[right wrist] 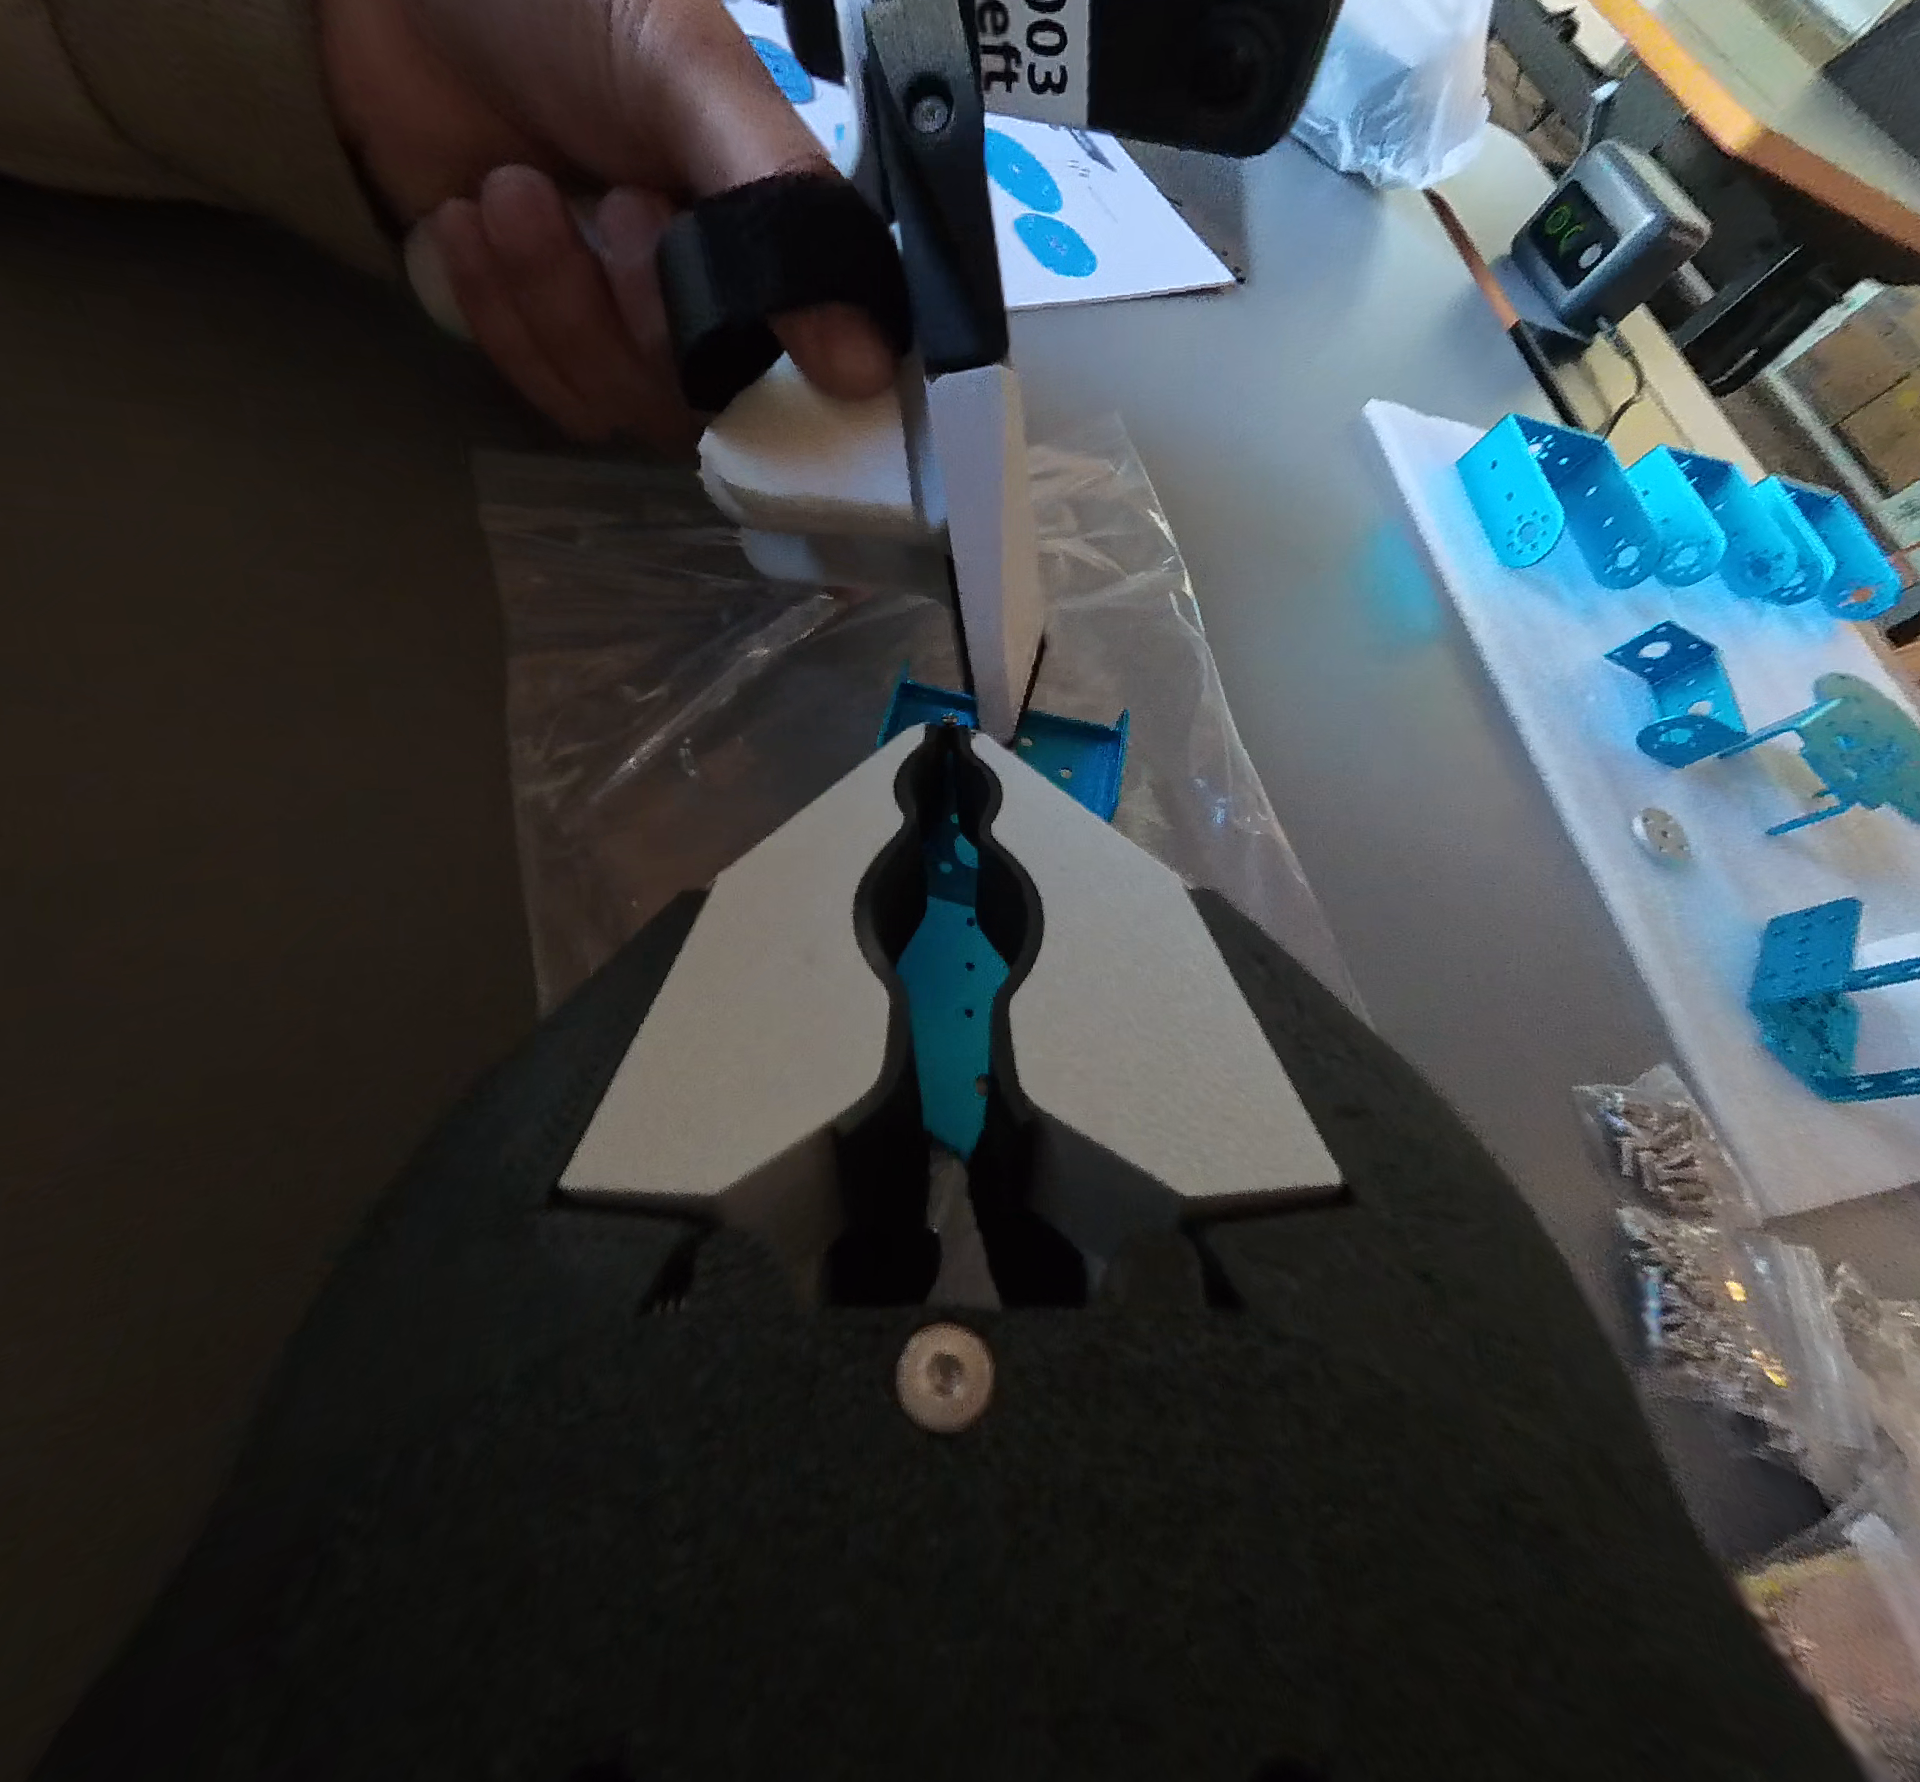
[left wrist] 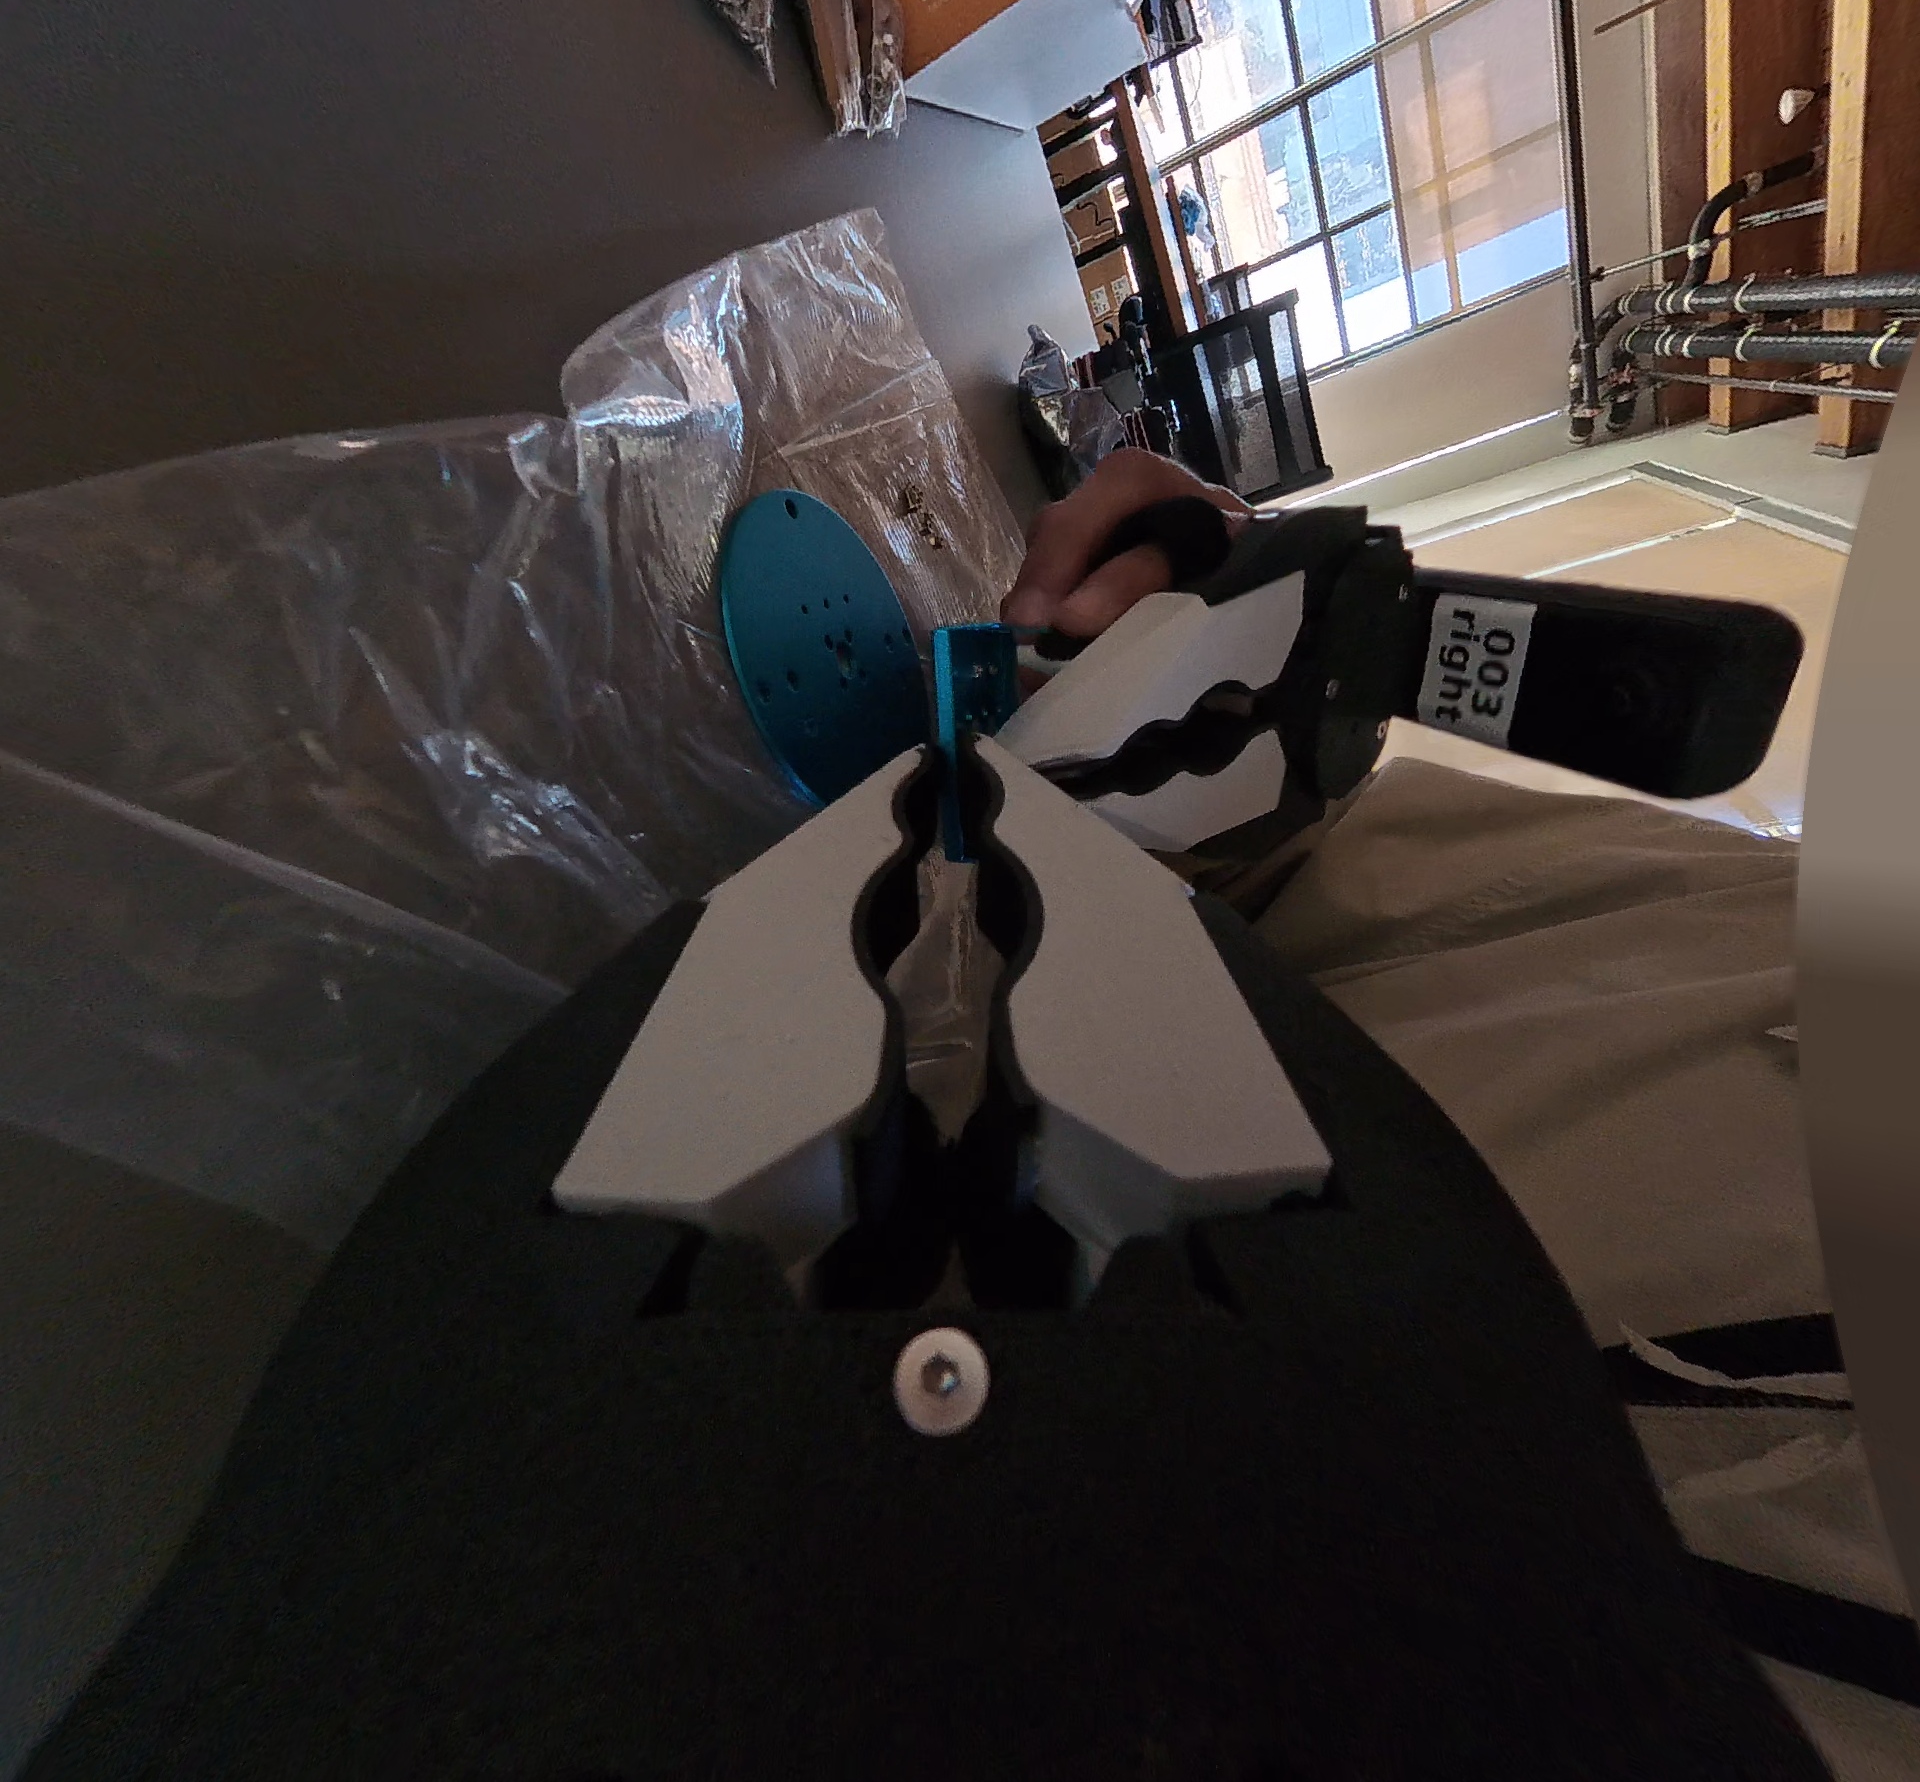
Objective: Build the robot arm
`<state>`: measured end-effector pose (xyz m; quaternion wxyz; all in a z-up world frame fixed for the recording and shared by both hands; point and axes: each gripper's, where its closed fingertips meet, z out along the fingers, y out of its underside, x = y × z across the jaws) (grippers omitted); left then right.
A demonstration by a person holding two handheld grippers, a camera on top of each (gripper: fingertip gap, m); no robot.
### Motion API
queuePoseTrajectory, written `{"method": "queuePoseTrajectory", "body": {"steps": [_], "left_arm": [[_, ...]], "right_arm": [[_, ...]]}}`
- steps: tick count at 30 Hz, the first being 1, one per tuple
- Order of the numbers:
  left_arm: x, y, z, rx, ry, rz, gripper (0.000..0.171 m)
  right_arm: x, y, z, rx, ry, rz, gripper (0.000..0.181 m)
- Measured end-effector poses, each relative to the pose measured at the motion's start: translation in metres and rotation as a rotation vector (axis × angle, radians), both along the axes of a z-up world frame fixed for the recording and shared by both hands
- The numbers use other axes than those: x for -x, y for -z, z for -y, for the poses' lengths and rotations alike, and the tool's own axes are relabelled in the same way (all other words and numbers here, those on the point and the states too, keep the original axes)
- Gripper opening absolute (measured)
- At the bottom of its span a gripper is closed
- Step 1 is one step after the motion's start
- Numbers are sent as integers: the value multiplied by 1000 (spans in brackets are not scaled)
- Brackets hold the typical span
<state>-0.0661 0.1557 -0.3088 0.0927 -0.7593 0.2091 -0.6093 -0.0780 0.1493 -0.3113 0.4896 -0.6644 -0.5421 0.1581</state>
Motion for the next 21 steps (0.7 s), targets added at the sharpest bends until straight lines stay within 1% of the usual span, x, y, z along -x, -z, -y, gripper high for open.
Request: {"method": "queuePoseTrajectory", "body": {"steps": [5, 7, 13, 21], "left_arm": [[0, -1, 1, -2, 5, 6, 1], [0, -1, 1, -4, 6, 5, 1], [0, -1, 1, -7, 7, 4, 1], [-1, -1, 2, -9, 9, 4, 1]], "right_arm": [[-1, -1, 5, 171, -10, -70, 0], [-2, -1, 6, 212, -21, -86, 1], [-5, 0, 8, 189, -43, -63, 1], [-4, 0, 10, 198, -50, -68, 1]]}}
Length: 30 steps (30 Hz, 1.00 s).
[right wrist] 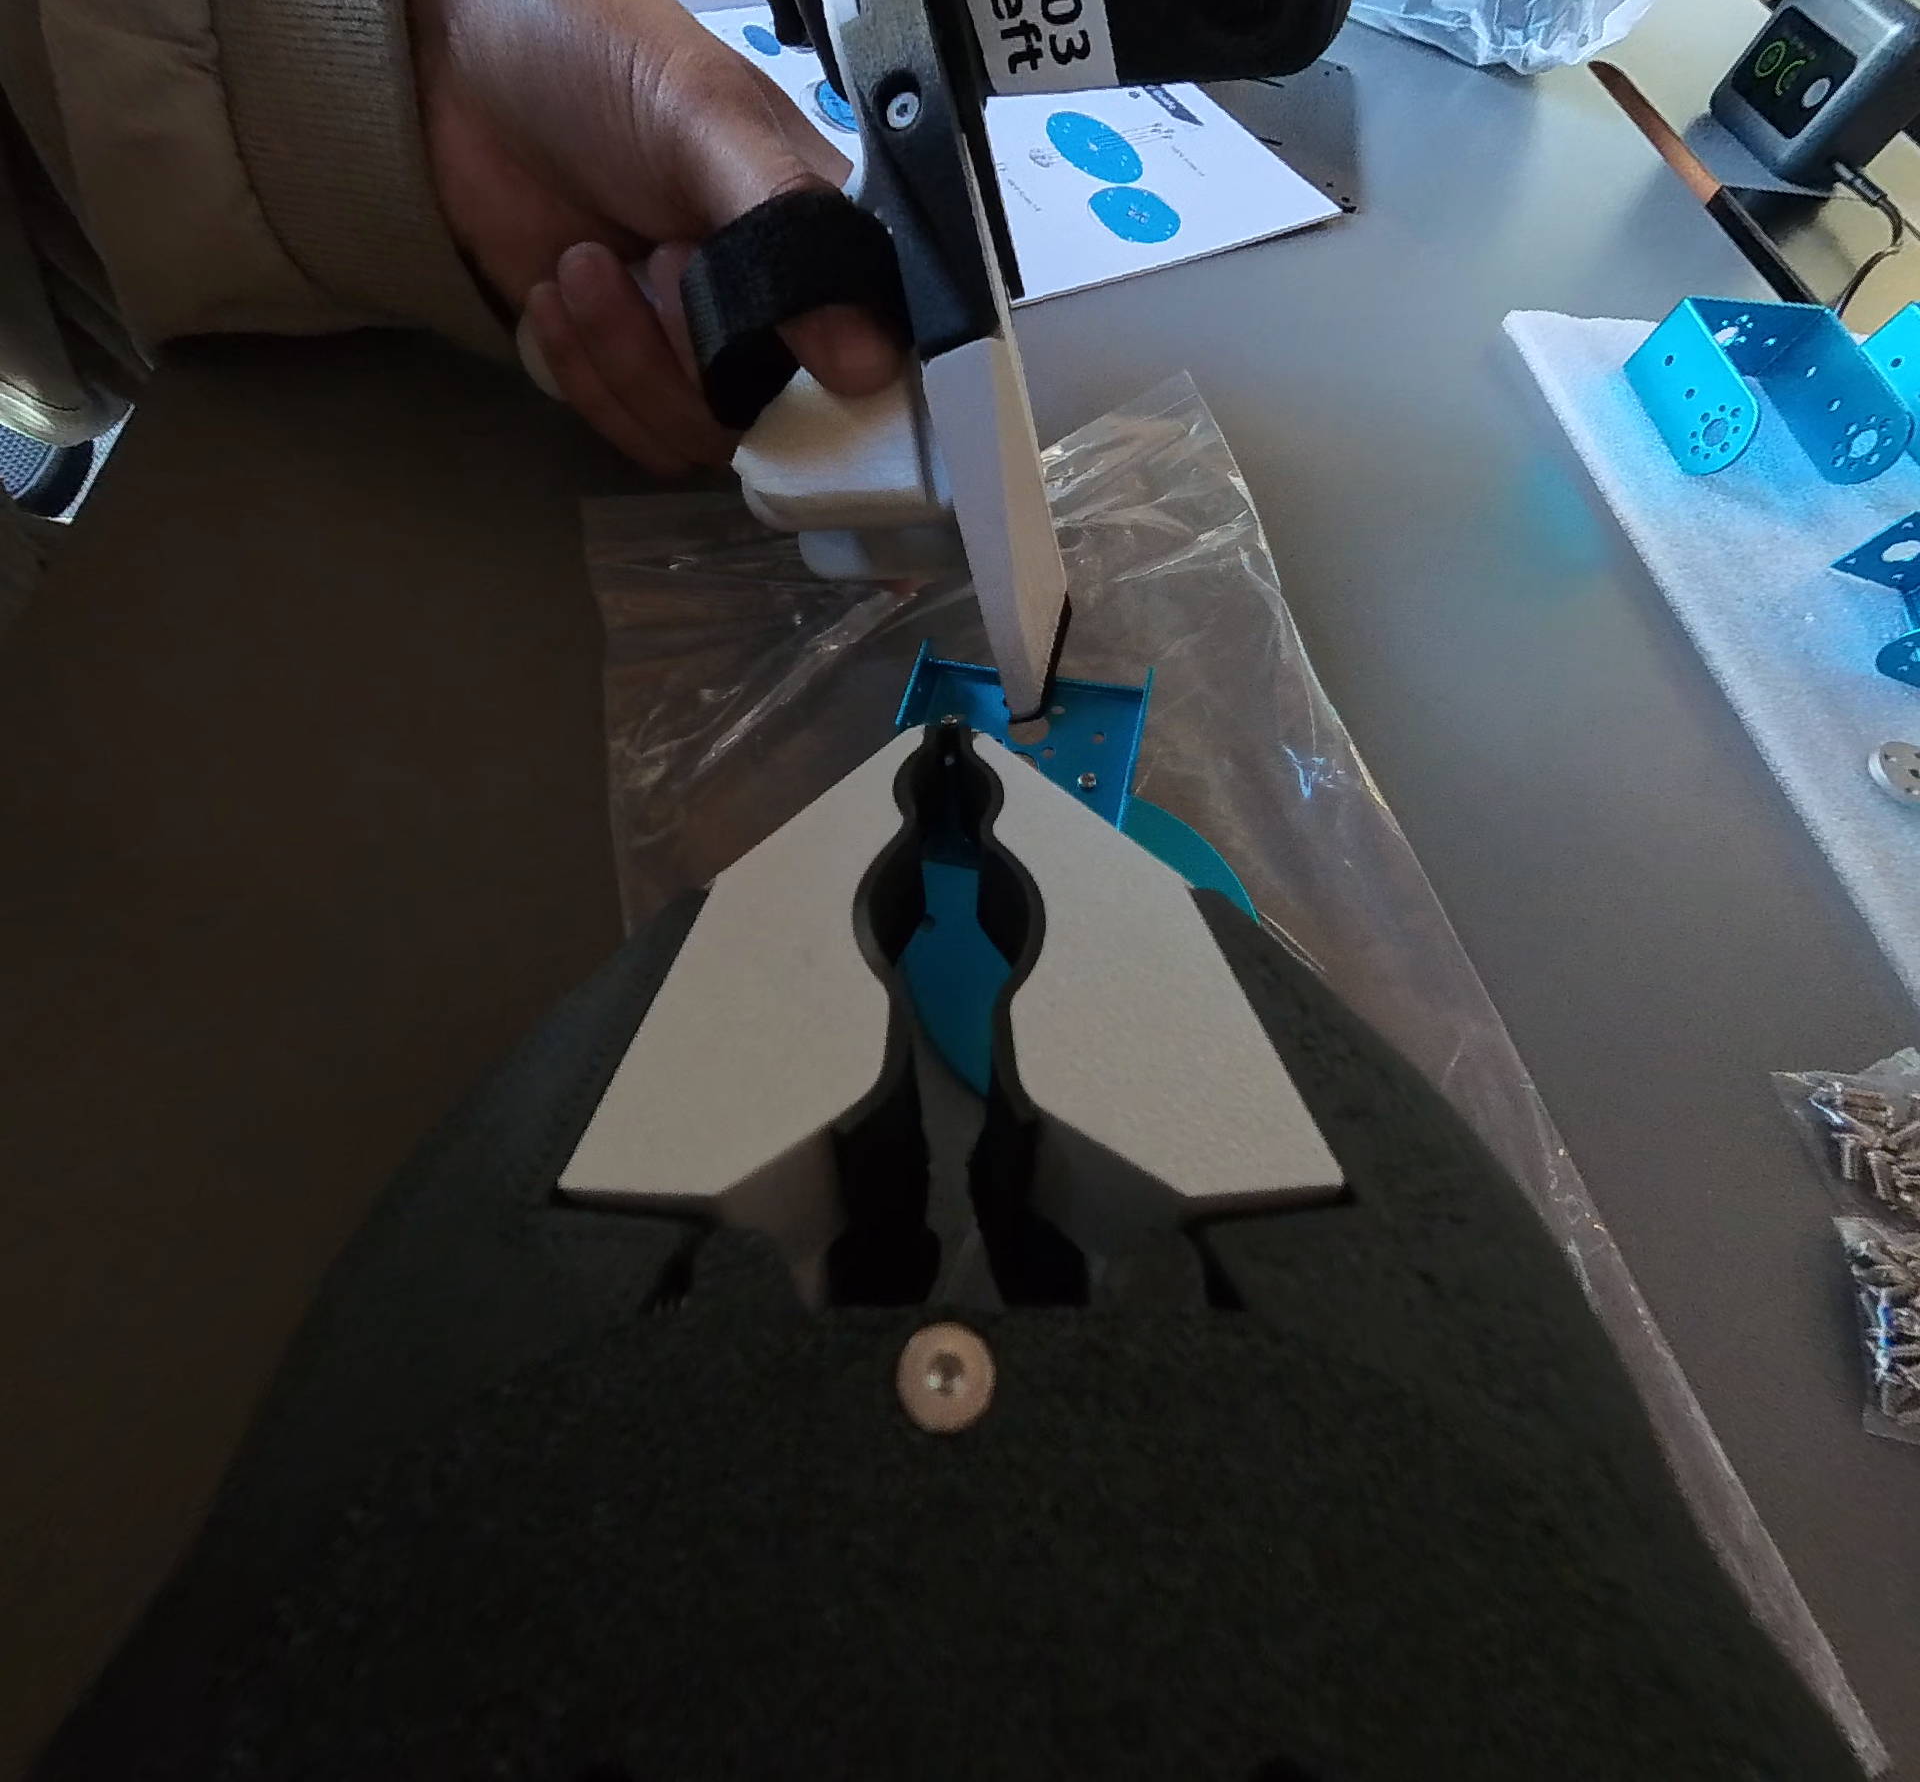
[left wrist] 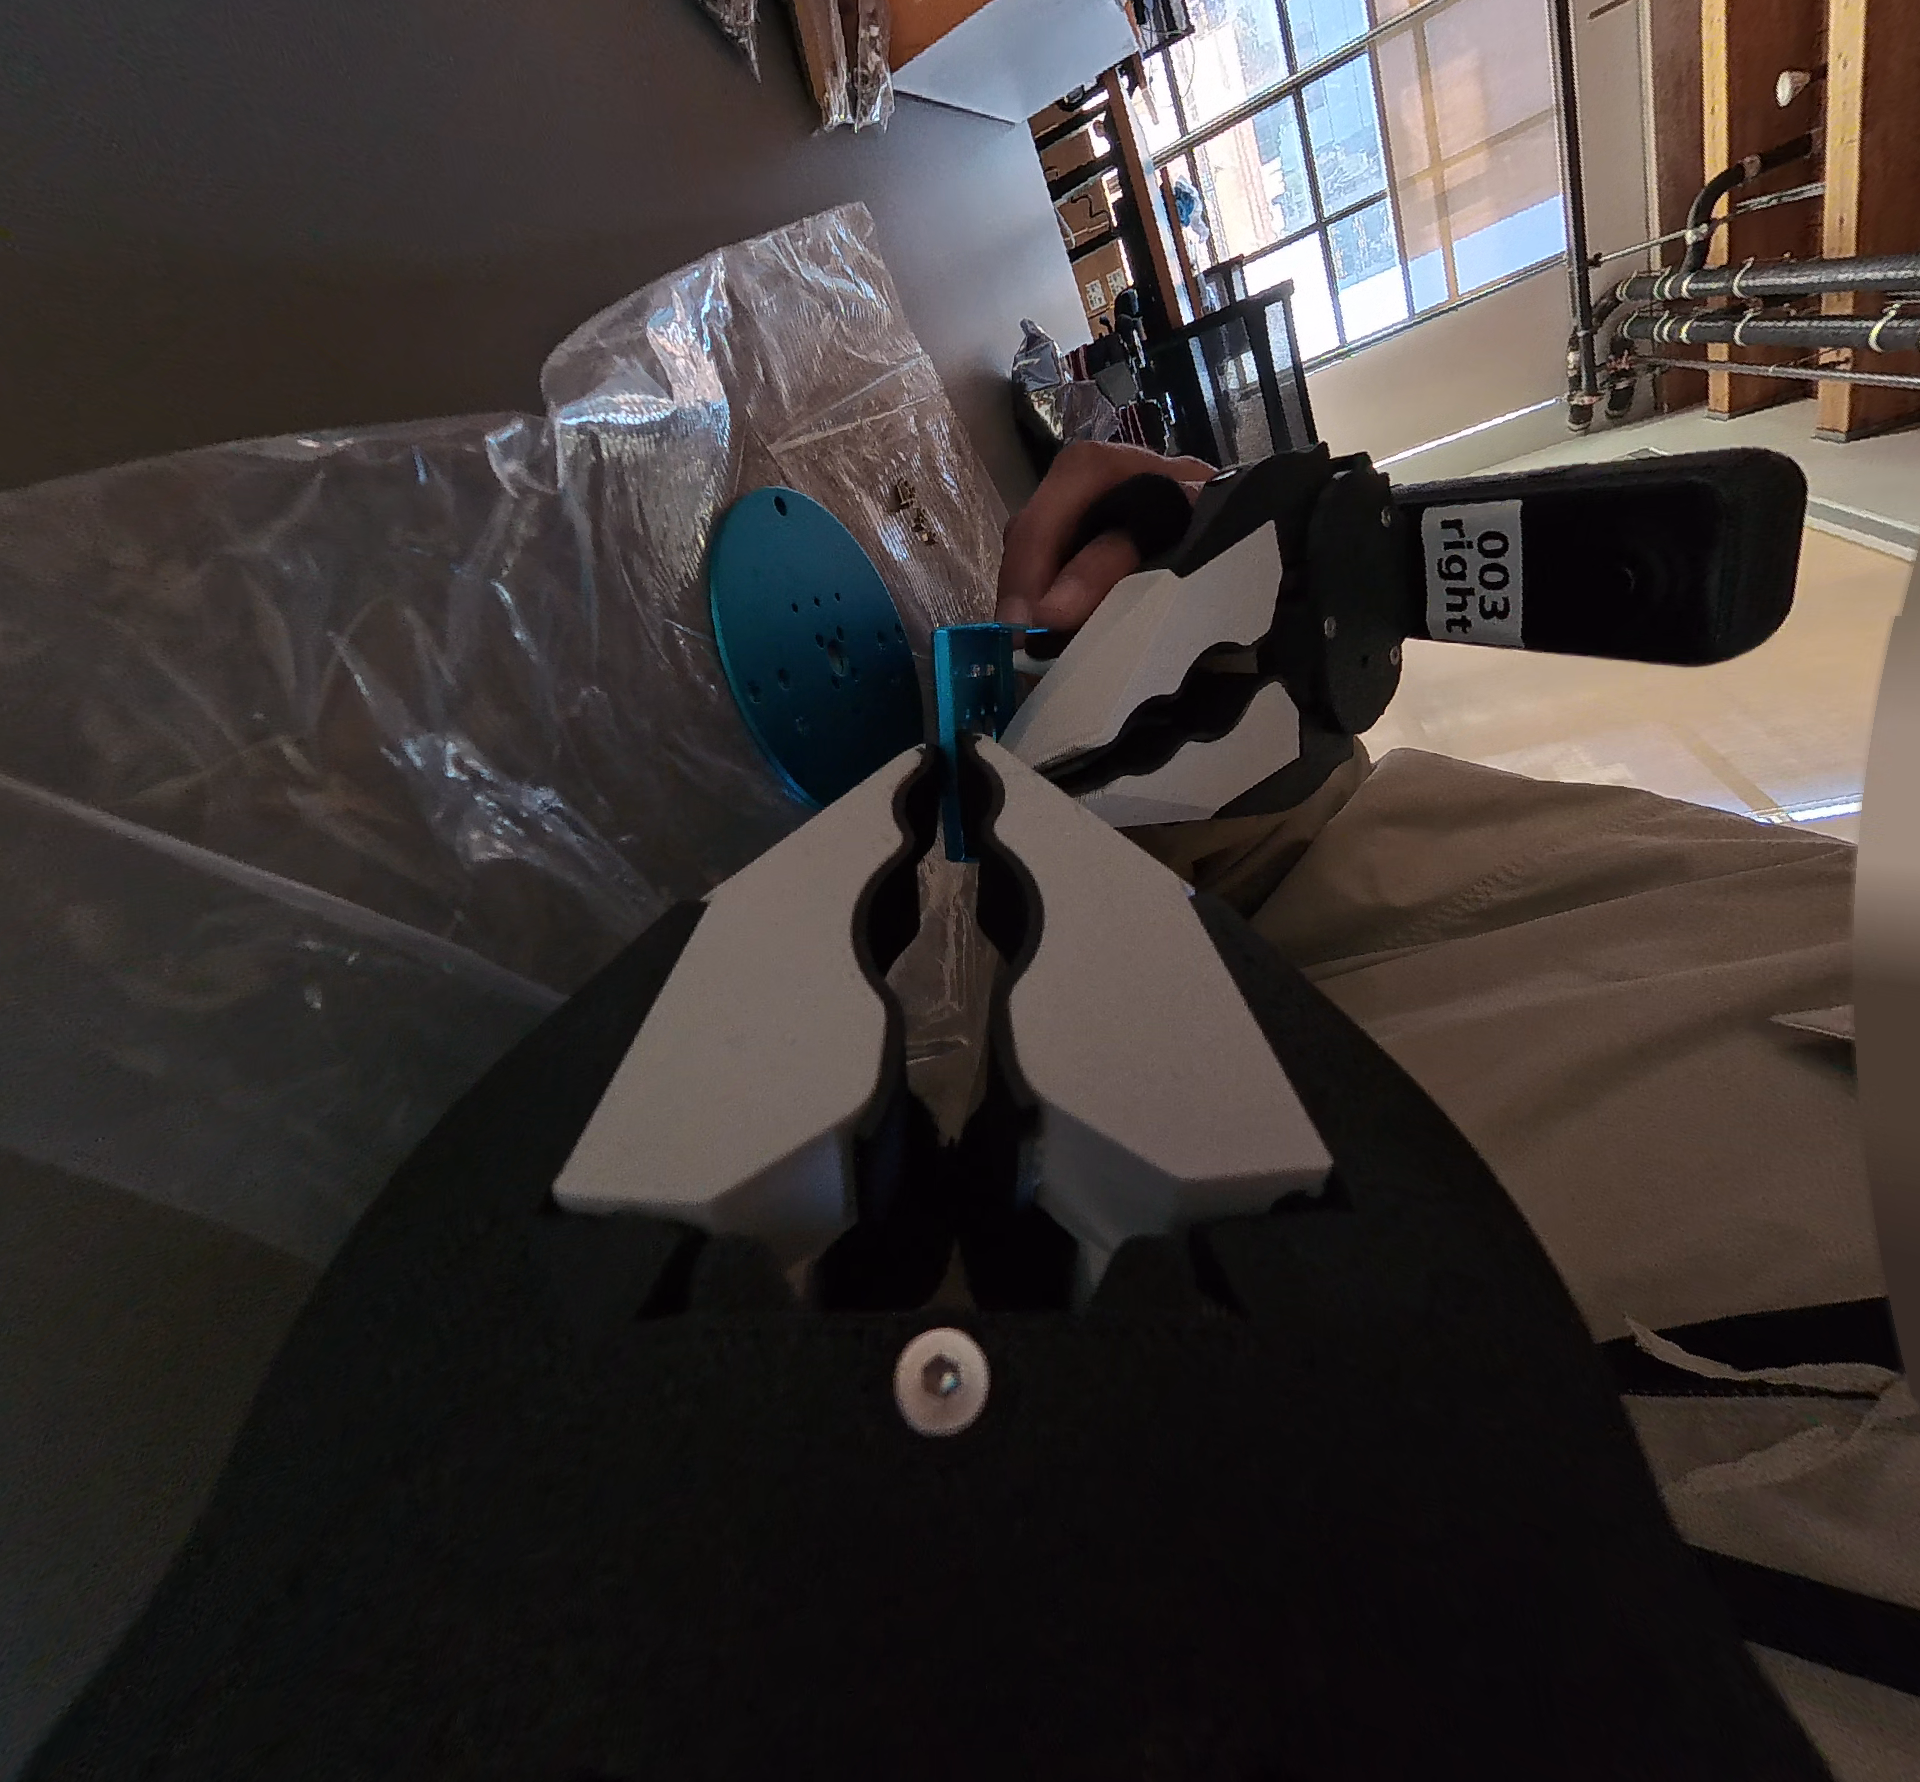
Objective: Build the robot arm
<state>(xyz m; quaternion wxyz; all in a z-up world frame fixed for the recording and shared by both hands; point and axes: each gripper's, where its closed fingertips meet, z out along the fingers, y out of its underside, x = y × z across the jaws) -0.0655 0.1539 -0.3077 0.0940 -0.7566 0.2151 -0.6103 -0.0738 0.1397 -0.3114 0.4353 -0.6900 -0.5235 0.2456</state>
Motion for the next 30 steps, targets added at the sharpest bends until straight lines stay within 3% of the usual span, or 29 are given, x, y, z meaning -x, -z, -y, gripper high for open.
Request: {"method": "queuePoseTrajectory", "body": {"steps": [30], "left_arm": [[0, -1, -1, 1, -3, 5, 1]], "right_arm": [[-1, -4, -1, 1, 5, -29, 0]]}}
